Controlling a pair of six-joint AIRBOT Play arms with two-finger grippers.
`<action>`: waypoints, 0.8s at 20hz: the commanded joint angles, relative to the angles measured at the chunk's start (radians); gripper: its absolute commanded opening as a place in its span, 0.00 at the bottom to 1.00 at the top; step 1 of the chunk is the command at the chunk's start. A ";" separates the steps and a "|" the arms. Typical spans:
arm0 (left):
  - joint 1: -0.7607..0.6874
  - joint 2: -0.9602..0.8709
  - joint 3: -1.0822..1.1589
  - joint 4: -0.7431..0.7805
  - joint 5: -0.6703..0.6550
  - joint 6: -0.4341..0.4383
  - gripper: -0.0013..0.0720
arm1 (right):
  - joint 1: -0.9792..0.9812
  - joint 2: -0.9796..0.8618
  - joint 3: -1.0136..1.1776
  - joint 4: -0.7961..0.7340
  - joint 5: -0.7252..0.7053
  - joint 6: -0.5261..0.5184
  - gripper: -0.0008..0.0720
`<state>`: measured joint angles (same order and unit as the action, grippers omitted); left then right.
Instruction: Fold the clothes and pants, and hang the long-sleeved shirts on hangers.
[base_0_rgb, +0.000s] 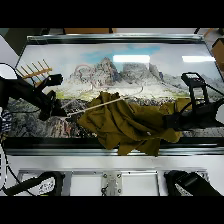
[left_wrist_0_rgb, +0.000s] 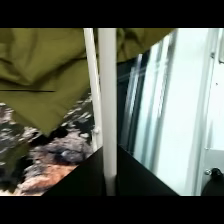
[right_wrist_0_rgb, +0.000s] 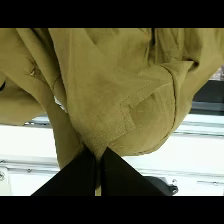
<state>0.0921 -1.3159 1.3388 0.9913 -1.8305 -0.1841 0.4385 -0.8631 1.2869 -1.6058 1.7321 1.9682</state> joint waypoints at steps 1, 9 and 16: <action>0.005 0.040 -0.136 0.000 0.003 0.085 0.03 | -0.019 -0.013 0.023 0.014 -0.005 -0.008 0.04; -0.164 0.073 -0.285 -0.001 0.110 0.083 0.03 | -0.088 -0.154 0.267 0.014 0.095 -0.088 0.04; -0.247 -0.025 -0.138 -0.080 0.146 0.079 0.03 | -0.088 -0.166 0.288 0.018 0.109 -0.100 0.04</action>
<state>-0.1253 -1.3048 1.1503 0.9417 -1.7039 -0.1040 0.3515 -1.0233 1.5646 -1.5883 1.8317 1.8736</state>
